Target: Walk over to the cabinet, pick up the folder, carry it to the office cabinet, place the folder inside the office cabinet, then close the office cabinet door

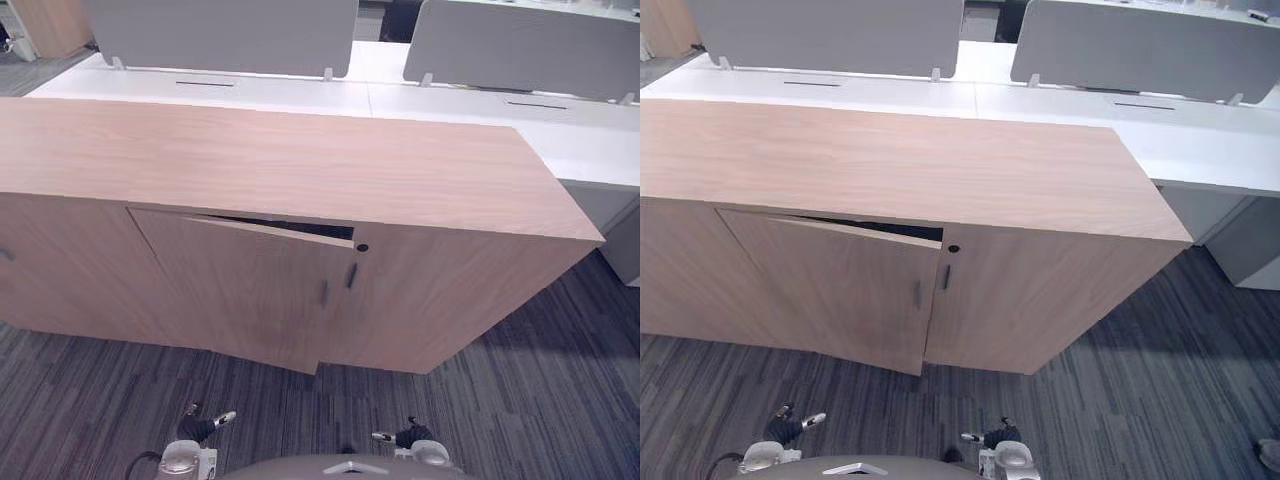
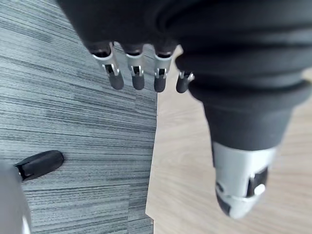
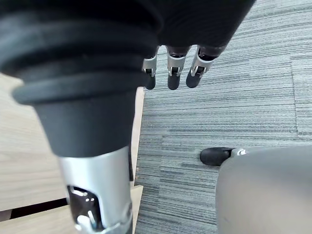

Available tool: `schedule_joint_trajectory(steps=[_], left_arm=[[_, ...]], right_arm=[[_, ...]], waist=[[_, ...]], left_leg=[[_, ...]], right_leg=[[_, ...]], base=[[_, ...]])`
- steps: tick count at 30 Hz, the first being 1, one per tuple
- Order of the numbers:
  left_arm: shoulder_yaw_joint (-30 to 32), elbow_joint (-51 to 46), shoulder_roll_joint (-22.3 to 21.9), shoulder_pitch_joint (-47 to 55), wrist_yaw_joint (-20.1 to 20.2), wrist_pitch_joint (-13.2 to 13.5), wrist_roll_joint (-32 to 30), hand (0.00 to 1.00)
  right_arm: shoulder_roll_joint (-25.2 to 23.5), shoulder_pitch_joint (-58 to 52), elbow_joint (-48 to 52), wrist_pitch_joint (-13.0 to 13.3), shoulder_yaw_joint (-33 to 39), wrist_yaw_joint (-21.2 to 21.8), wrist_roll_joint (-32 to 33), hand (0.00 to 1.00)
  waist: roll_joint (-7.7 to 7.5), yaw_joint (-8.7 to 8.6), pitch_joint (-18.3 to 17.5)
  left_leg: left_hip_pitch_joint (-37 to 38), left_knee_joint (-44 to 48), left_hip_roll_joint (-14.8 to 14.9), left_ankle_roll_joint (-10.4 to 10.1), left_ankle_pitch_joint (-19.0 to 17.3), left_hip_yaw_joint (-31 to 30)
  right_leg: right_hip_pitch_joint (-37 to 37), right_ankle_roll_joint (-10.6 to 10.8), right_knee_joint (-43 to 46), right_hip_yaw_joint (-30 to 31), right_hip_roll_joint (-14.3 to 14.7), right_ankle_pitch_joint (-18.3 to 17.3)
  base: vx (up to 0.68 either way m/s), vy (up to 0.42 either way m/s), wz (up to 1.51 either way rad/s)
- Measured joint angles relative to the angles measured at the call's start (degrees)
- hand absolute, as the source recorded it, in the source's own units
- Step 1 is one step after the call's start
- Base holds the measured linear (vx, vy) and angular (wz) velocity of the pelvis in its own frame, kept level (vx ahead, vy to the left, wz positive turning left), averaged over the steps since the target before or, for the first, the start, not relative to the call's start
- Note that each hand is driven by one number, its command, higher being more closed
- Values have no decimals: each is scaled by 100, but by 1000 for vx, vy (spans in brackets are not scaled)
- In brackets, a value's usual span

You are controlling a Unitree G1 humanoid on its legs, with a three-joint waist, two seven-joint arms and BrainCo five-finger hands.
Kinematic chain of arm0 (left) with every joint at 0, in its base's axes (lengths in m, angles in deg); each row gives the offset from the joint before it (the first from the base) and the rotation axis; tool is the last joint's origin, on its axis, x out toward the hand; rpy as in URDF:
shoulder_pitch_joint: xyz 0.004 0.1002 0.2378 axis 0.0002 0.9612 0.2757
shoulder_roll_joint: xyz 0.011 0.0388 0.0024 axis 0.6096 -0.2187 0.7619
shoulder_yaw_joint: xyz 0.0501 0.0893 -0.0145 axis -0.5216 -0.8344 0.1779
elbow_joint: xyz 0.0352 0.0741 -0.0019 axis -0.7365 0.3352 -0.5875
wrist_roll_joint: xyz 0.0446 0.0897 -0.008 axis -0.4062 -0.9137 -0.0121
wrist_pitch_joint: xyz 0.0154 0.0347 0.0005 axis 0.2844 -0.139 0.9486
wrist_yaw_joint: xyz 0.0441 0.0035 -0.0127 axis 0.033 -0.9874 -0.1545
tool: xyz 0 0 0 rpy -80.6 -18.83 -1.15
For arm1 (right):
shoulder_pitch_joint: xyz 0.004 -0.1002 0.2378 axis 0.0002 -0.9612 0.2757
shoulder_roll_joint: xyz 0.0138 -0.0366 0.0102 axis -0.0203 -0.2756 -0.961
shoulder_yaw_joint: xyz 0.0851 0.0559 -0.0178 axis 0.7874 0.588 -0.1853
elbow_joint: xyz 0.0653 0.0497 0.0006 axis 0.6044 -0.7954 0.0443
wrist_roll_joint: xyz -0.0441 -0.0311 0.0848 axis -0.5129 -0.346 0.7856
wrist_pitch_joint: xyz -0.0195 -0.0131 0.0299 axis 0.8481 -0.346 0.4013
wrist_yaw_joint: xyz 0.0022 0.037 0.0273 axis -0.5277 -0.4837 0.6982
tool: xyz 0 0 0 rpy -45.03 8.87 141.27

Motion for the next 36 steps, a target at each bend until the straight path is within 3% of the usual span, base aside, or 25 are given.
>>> schedule_joint_trajectory(steps=[9,20,36], left_arm=[[357,417,9,-15,8,-10,-256,0],[412,612,-50,-27,125,-59,-269,0],[467,799,-42,-31,282,-64,-250,0]], right_arm=[[7,-6,-44,-2,241,25,-1,0],[106,0,-61,-7,265,41,3,0],[117,2,-133,-32,493,93,52,0]], waist=[[10,-6,19],[116,61,66],[115,86,64]], left_leg=[[5,3,-13,-10,-13,-80],[33,2,10,-2,-80,8],[110,2,14,-6,-140,156]], right_leg=[[-11,45,-19,52,12,35],[-86,41,23,217,51,35],[-86,40,26,335,70,34]], base=[[4,-20,-4],[-26,-30,-7],[-38,-35,-5]])
